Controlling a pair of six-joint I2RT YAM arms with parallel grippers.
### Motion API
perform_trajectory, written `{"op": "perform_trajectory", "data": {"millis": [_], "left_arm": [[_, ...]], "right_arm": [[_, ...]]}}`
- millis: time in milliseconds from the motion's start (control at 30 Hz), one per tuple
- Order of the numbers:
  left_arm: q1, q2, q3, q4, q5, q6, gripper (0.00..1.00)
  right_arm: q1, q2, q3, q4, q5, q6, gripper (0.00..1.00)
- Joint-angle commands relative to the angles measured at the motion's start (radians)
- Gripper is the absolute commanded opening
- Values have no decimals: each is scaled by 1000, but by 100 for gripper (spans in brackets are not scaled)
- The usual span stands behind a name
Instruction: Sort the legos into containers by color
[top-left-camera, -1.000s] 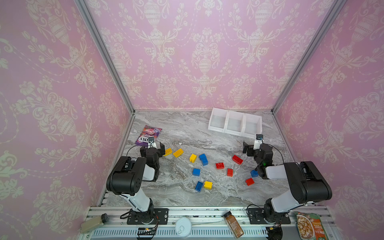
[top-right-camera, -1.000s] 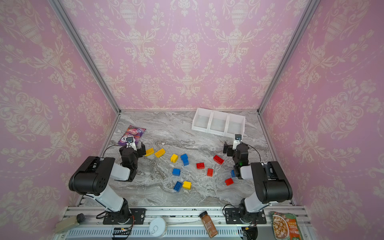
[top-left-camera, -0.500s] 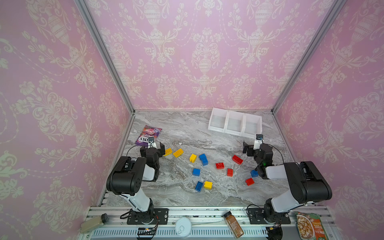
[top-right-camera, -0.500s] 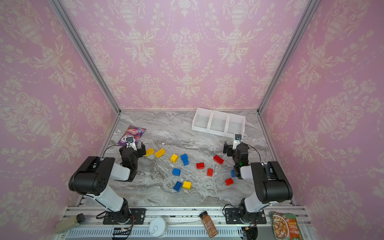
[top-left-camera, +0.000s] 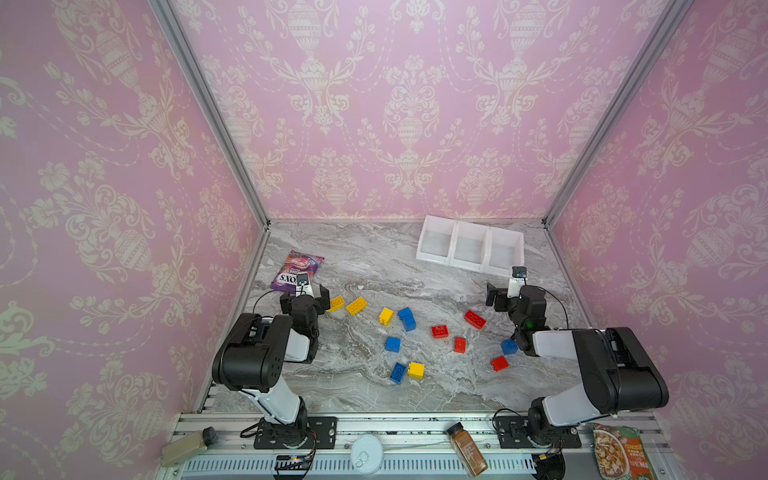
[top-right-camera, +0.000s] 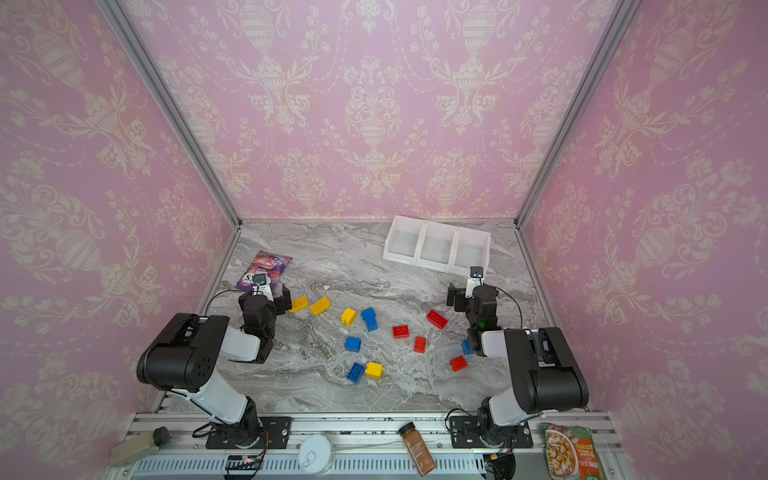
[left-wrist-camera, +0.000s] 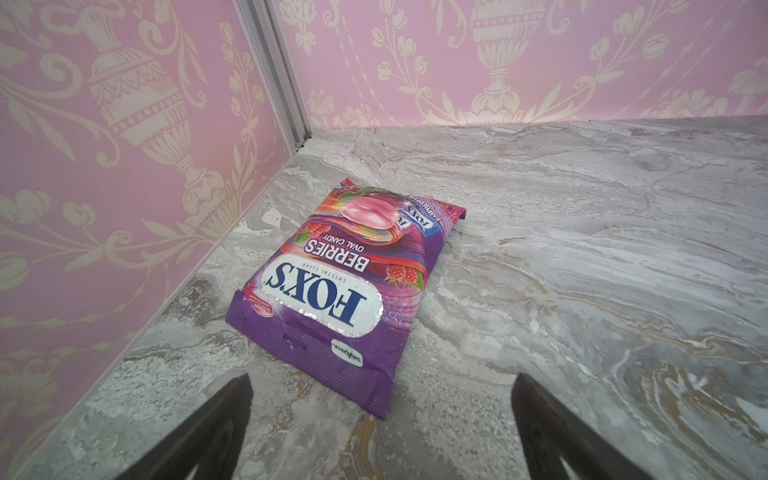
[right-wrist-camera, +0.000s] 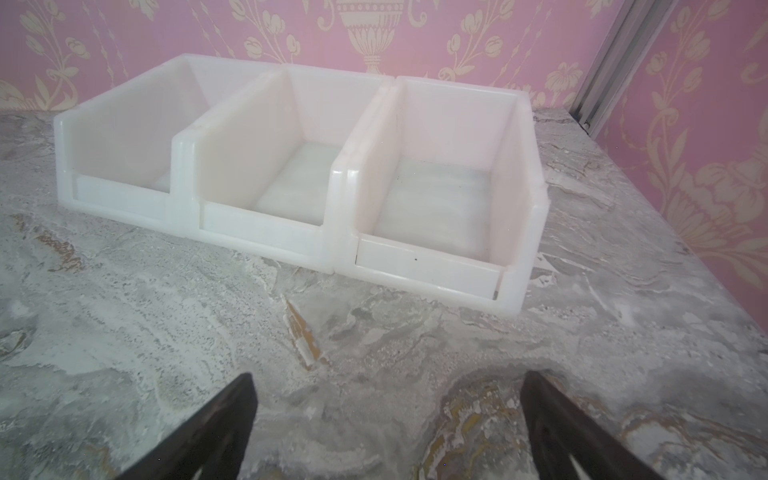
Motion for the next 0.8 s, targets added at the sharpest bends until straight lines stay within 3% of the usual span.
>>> {"op": "perform_trajectory", "data": {"millis": [0,133,367,467,567,767], "left_arm": [[8,-127,54,-198,-1,2,99],[8,-225,149,-413,0,-5,99],[-13,-285,315,-743,73,-112,99],[-46,-309,333,-802,95,-154,99],[-76,-330,342,-846,102,-189,99],[-98,-377,334,-875,191,-281,99]], "right_arm": [[15,-83,101,-233,74,33,100],[33,-81,254,-498,108,59,100],[45,84,643,-966,67,166,100],[43,204,825,-1102,10,214,99],[42,334,998,-1219,-43,246,92],[42,504,1197,-1308,-58,293,81]]}}
